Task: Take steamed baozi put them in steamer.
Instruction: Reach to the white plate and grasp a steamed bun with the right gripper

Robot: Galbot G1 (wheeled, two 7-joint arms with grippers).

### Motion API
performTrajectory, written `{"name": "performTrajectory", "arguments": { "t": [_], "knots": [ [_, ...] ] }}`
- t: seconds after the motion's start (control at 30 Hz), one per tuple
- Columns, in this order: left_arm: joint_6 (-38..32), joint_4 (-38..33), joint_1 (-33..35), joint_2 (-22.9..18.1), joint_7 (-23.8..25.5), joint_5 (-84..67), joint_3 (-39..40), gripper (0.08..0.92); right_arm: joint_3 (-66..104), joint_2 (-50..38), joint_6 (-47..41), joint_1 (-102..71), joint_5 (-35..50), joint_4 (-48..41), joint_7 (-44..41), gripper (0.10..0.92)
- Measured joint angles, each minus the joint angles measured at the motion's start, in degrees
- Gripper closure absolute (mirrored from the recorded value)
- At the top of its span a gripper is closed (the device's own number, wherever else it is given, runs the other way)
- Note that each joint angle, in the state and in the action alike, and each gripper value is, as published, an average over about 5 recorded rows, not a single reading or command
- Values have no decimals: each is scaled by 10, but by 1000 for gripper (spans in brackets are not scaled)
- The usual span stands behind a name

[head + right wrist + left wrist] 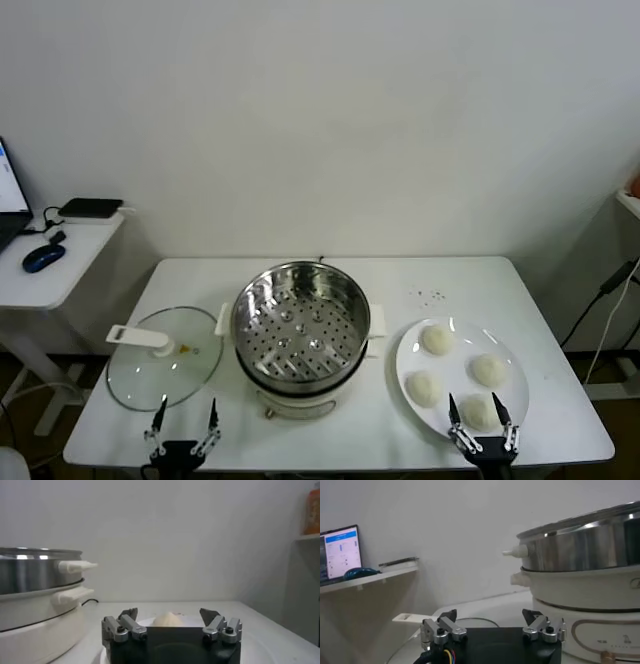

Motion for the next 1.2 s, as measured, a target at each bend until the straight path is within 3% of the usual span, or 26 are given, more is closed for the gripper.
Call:
{"name": "performTrajectory", "arguments": {
  "t": [0.37,0.77,1.0,1.2],
  "knots": [
    [0,1,-2,6,0,4,1,177,28,-61,-215,76,-39,55,-30,203],
    [-1,3,-7,14,0,5,0,177,-33,-276,-472,220,-57,64,-143,203],
    [-4,11,-14,16,2,9,3,177,-150,-416,-535,352,-35,29,-219,203],
    [-7,18,-19,17,3,15,5,177,-326,-486,-541,528,-32,-15,-297,203]
  ]
}}
